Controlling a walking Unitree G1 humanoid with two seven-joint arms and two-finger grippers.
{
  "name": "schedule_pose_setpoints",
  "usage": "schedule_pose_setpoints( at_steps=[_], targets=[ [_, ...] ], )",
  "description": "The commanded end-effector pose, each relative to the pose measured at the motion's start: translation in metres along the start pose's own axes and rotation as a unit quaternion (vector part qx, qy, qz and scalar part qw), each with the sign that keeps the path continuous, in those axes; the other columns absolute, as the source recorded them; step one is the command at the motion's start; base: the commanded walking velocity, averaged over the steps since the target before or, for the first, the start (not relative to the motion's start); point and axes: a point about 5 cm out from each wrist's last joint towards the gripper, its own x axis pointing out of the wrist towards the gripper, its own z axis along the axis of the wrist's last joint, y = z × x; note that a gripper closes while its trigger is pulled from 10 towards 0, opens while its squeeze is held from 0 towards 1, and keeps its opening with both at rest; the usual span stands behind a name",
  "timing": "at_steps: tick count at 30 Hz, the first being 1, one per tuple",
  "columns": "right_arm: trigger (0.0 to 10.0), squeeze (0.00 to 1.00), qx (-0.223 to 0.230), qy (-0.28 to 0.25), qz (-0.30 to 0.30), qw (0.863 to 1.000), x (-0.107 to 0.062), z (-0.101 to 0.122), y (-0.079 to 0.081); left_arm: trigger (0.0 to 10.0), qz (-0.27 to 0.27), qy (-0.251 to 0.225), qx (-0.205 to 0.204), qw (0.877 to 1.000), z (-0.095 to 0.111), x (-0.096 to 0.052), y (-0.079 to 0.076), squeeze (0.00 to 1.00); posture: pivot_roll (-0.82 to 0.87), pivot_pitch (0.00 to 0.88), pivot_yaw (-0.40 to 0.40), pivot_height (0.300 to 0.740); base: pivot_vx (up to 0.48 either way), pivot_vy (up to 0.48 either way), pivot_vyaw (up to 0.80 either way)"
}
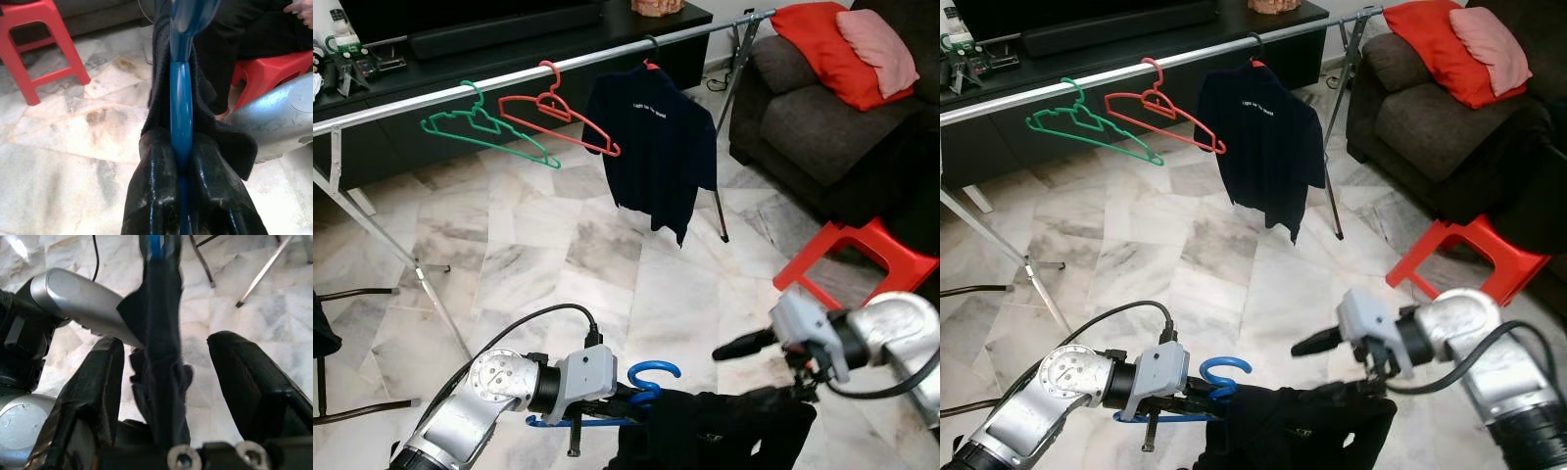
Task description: Hang hanger
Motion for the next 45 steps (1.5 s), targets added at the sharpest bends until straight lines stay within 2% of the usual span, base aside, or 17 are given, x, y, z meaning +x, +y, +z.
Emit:
schedule_pose_setpoints(
  at_steps=[1, 3, 5, 10, 14, 19, 25, 26, 27, 28, 40, 45],
  targets=[
    [10.0, 0.00, -0.008, -0.005, -0.009, 1.000, 0.004, 0.001, -0.003, 10.0, -0.003, -0.022, 0.013, 1.000, 0.011, -0.003, 0.002, 0.00, -0.07, 0.160, -0.006, 0.740, 0.000, 0.000, 0.00],
    [10.0, 0.00, -0.010, -0.033, -0.040, 0.999, 0.009, 0.009, -0.013, 10.0, -0.005, -0.017, 0.009, 1.000, 0.011, -0.006, 0.002, 0.00, -0.07, 0.168, -0.004, 0.740, 0.000, 0.000, 0.00],
    [10.0, 0.00, -0.014, -0.040, -0.042, 0.998, 0.013, 0.013, -0.016, 10.0, -0.008, -0.015, 0.006, 1.000, 0.011, -0.008, 0.000, 0.00, -0.07, 0.174, -0.003, 0.740, 0.000, 0.000, 0.00],
    [10.0, 0.00, -0.032, -0.007, -0.013, 0.999, 0.025, 0.006, -0.013, 10.0, 0.002, -0.015, 0.006, 1.000, 0.013, -0.010, 0.003, 0.00, -0.05, 0.188, -0.006, 0.740, 0.000, 0.000, 0.00],
    [10.0, 0.00, -0.035, 0.014, 0.002, 0.999, 0.033, -0.004, -0.009, 10.0, 0.031, -0.023, 0.004, 0.999, 0.019, -0.008, 0.013, 0.00, -0.04, 0.184, -0.003, 0.740, 0.000, 0.000, 0.00],
    [10.0, 0.00, -0.045, 0.012, -0.002, 0.999, 0.034, -0.002, -0.012, 10.0, 0.048, -0.026, 0.003, 0.998, 0.026, -0.005, 0.027, 0.00, -0.04, 0.179, -0.001, 0.740, 0.000, 0.000, 0.00],
    [10.0, 0.00, -0.066, 0.022, -0.047, 0.996, 0.037, -0.002, -0.021, 10.0, 0.047, -0.031, 0.008, 0.998, 0.031, -0.005, 0.031, 0.00, -0.04, 0.180, 0.003, 0.740, 0.000, 0.000, 0.00],
    [8.4, 0.00, -0.074, 0.030, -0.064, 0.995, 0.038, -0.003, -0.024, 10.0, 0.045, -0.032, 0.007, 0.998, 0.031, -0.005, 0.031, 0.00, -0.04, 0.183, 0.004, 0.740, 0.000, 0.000, 0.00],
    [4.8, 0.00, -0.077, 0.042, -0.086, 0.992, 0.039, -0.006, -0.029, 10.0, 0.044, -0.031, 0.007, 0.999, 0.032, -0.005, 0.031, 0.00, -0.04, 0.186, 0.006, 0.740, 0.000, 0.000, 0.00],
    [0.0, 0.00, -0.075, 0.049, -0.098, 0.991, 0.039, -0.008, -0.032, 10.0, 0.041, -0.031, 0.008, 0.999, 0.032, -0.005, 0.031, 0.00, -0.04, 0.188, 0.008, 0.740, 0.000, 0.000, 0.00],
    [0.0, 0.00, -0.077, 0.046, -0.094, 0.992, 0.033, -0.003, -0.038, 10.0, 0.026, -0.028, 0.005, 0.999, 0.034, -0.007, 0.033, 0.00, -0.04, 0.215, 0.017, 0.740, 0.000, 0.000, 0.00],
    [0.0, 0.00, -0.080, 0.046, -0.073, 0.993, 0.033, -0.003, -0.036, 10.0, 0.016, -0.026, 0.004, 1.000, 0.033, -0.006, 0.031, 0.00, -0.04, 0.223, 0.027, 0.740, 0.000, 0.000, 0.00]
  ],
)
